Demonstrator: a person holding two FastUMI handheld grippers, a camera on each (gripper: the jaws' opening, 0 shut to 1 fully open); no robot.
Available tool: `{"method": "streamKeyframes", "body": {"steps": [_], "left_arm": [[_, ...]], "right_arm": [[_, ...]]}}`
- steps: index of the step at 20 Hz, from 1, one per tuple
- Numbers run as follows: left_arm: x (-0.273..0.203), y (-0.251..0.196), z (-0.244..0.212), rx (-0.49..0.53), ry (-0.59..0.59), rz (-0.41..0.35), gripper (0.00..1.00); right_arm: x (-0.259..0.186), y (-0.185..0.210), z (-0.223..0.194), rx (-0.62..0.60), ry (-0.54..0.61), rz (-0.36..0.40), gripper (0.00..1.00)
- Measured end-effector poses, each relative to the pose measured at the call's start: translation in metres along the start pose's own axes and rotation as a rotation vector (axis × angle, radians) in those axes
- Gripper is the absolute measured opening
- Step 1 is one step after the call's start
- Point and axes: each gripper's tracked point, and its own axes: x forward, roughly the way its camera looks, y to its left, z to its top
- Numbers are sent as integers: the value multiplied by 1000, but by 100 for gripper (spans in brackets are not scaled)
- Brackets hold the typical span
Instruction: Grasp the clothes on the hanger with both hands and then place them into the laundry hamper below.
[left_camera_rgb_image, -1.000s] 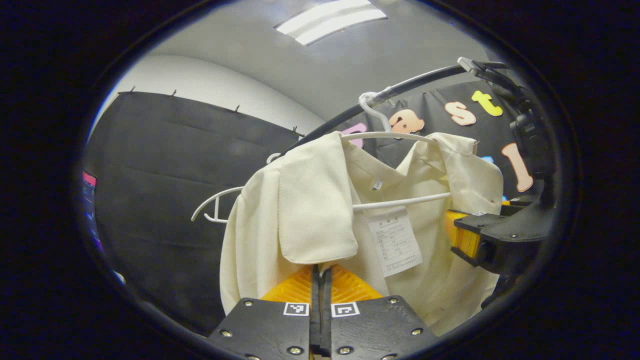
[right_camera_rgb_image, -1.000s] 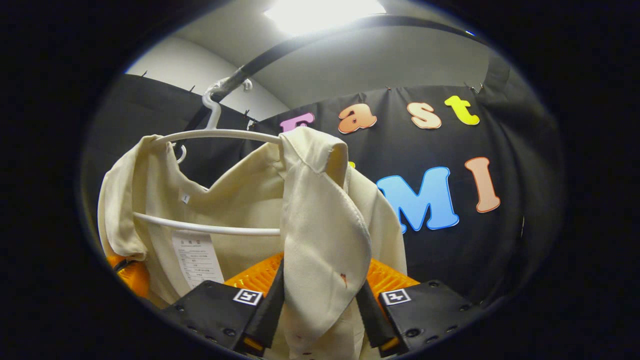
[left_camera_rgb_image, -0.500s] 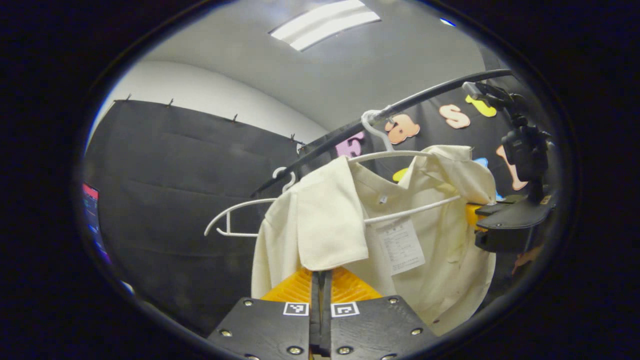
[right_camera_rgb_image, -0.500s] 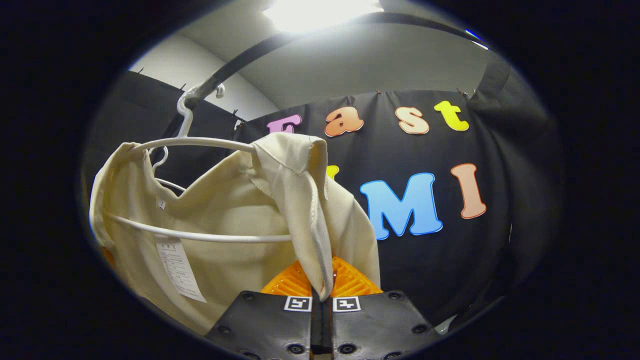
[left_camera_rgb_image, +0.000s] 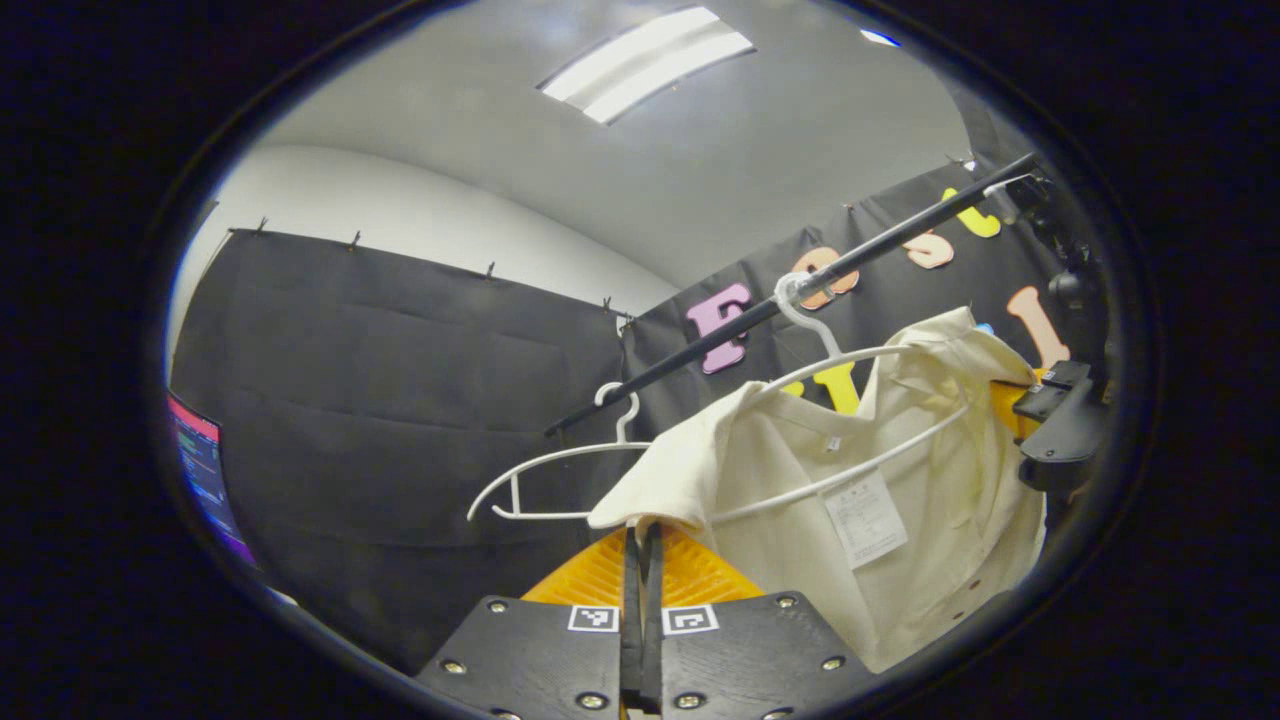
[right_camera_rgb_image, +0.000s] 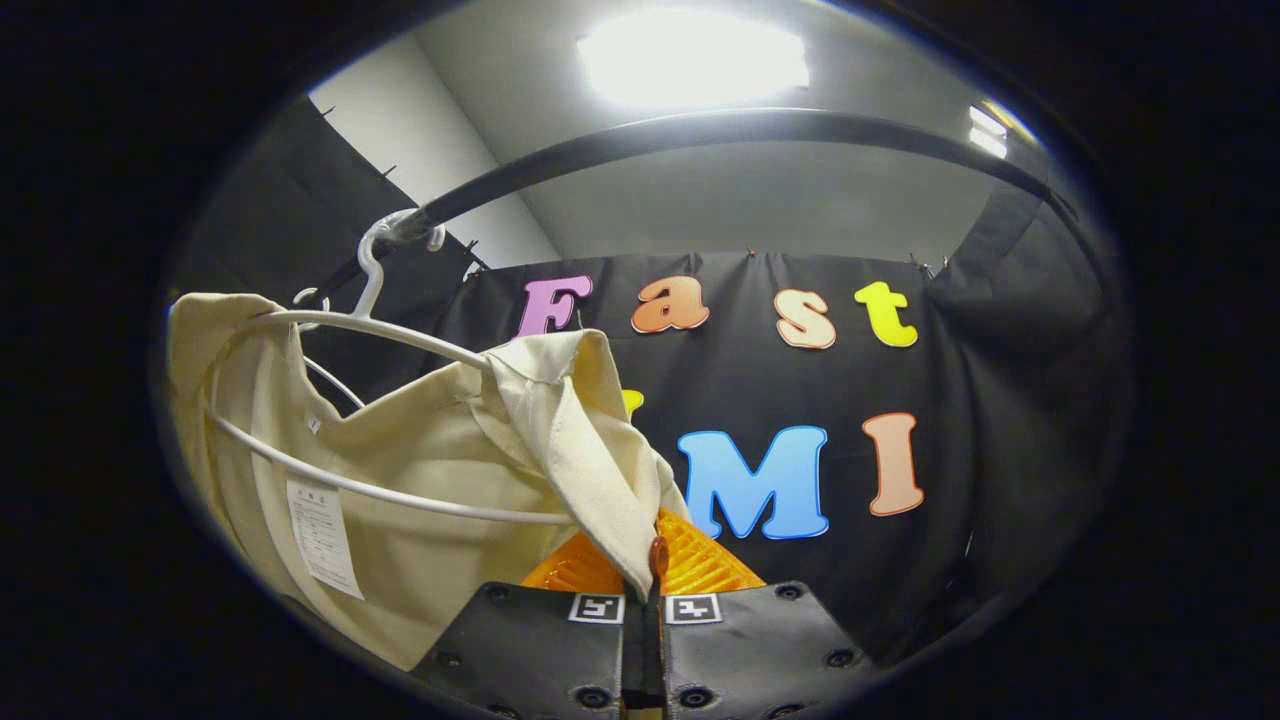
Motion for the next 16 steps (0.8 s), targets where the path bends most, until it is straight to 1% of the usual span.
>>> {"method": "streamKeyframes", "body": {"steps": [1, 2, 3, 4, 5, 6, 7, 10, 11, 12, 13, 14, 16], "left_arm": [[2, 5, 3, 3, -12, 4, 1], [4, 12, 8, 11, -26, 15, 1], [8, 20, 13, 17, -37, 25, 1], [14, 28, 13, 20, -46, 36, 1], [19, 33, 15, 20, -55, 46, 1], [22, 38, 17, 23, -59, 62, 1], [24, 44, 18, 25, -61, 77, 1], [30, 45, 32, 22, -102, 67, 0], [33, 39, 33, 14, -105, 33, 0], [30, 22, 24, 0, -83, -23, 2], [29, 5, 15, -19, -48, -77, 0], [22, -11, 6, -40, -12, -129, 1], [6, -35, -3, -72, 23, -192, 1]], "right_arm": [[1, -7, 5, -9, -14, -15, 1], [2, -13, 8, -18, -27, -32, 4], [4, -18, 10, -29, -38, -45, 4], [7, -21, 13, -37, -48, -53, 1], [10, -25, 15, -45, -57, -59, 4], [14, -26, 17, -50, -65, -62, 1], [18, -28, 19, -54, -73, -65, 0], [23, -28, 19, -50, -74, -53, 1], [22, -28, 17, -45, -72, -49, 4], [22, -27, 15, -40, -68, -44, 1], [21, -26, 13, -41, -65, -39, 0], [21, -26, 11, -46, -64, -37, 1], [18, -21, 8, -46, -57, -24, 1]]}}
